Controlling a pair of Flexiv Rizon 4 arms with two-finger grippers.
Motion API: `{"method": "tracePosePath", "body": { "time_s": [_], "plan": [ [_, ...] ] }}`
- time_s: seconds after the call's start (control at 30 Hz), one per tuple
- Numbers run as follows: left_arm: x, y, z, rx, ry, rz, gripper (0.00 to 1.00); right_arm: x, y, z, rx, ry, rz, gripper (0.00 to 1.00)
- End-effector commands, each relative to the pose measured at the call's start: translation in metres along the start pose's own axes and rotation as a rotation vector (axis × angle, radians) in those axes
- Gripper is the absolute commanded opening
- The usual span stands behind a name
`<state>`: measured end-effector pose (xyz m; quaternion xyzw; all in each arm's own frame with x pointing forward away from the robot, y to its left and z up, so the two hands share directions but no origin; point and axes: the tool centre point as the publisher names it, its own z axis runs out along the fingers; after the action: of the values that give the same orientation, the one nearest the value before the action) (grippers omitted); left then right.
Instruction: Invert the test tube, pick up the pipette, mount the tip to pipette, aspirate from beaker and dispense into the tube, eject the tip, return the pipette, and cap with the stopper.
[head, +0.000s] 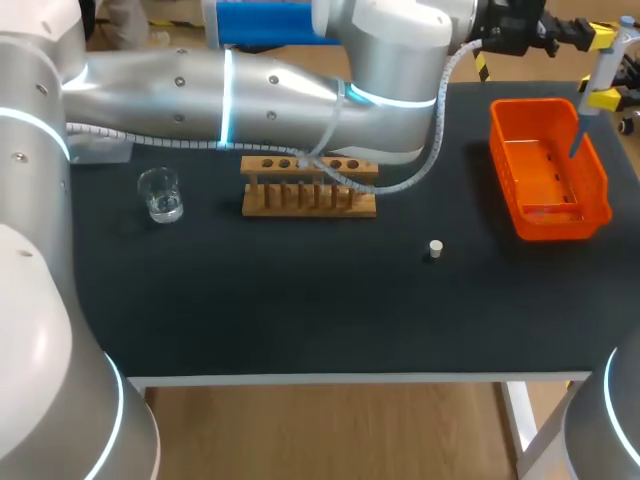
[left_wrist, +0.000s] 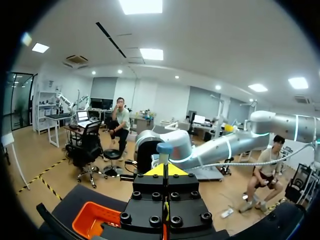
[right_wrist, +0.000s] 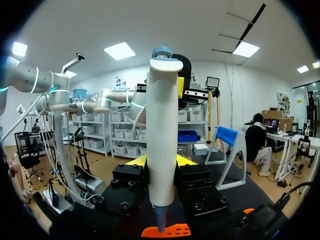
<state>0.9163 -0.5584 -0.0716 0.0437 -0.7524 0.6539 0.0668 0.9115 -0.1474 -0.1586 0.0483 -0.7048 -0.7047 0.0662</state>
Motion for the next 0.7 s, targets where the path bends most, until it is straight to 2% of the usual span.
{"method": "tracePosePath", "body": {
  "time_s": [0.03, 0.13, 0.4, 0.7],
  "plan": [
    [-0.002, 0.008, 0.004, 0.007, 0.0, 0.0, 0.0, -0.002, 0.007, -0.001, 0.002, 0.006, 0.001, 0.0],
    [-0.001, 0.003, 0.002, 0.025, -0.015, 0.024, 0.0, -0.002, 0.007, -0.001, 0.002, 0.006, 0.001, 0.0],
    [0.0, -0.024, -0.015, 0.023, -0.066, 0.105, 0.0, -0.002, 0.007, -0.001, 0.002, 0.006, 0.001, 0.0],
    [0.001, -0.033, -0.026, 0.015, -0.093, 0.122, 0.0, -0.002, 0.007, -0.001, 0.002, 0.006, 0.001, 0.0]
  ]
}}
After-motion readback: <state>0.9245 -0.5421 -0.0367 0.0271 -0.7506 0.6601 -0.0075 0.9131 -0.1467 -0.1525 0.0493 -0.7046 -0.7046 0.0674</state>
